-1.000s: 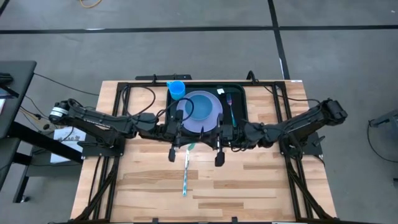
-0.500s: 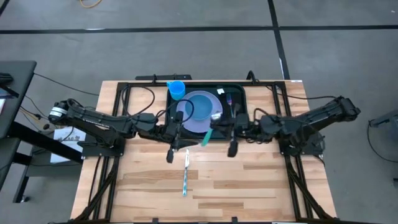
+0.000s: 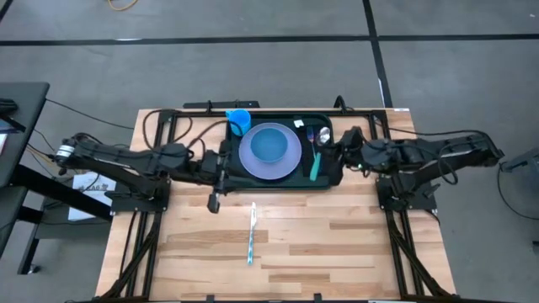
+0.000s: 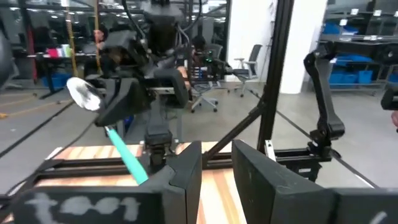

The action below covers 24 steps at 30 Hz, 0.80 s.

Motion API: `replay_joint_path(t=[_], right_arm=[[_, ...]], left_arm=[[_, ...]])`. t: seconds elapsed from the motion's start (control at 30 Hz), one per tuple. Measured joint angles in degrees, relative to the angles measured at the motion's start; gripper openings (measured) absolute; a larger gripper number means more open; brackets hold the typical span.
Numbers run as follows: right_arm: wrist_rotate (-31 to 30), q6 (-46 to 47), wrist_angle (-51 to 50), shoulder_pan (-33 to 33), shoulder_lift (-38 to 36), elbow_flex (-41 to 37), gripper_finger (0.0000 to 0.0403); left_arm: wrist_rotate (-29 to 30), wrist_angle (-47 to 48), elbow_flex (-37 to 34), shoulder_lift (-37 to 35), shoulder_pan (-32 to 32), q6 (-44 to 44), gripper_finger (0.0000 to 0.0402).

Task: Set up tray
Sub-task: Put the spoon on top of the table napkin to the left of the table fork on the tray

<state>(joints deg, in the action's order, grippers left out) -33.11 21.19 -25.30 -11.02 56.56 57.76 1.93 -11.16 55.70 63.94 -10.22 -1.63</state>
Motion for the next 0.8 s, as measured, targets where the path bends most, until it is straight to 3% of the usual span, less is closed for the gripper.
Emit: replay_joint_path(t=[0.13, 0.33, 0.57, 0.8], right_arm=[[6.1, 0.3, -3.5, 4.7, -0.8, 0.0, 0.0001], [15.6, -4.9, 0.3, 11.7, -0.8, -0.1, 0.0001], [32.0, -9.0, 16.2, 21.1, -2.4, -7.7, 0.0], [46.0, -9.4, 31.1, 31.9, -6.9, -21.3, 0.0]], left_arm=[[2.4, 2.5, 0.0, -3.4, 0.0, 0.3, 0.0078], [4.8, 7.6, 0.0, -7.4, 0.0, 0.4, 0.0078], [5.3, 11.7, 0.0, -9.0, 0.0, 0.4, 0.0078], [5.2, 11.9, 0.0, -9.0, 0.0, 0.4, 0.0078]])
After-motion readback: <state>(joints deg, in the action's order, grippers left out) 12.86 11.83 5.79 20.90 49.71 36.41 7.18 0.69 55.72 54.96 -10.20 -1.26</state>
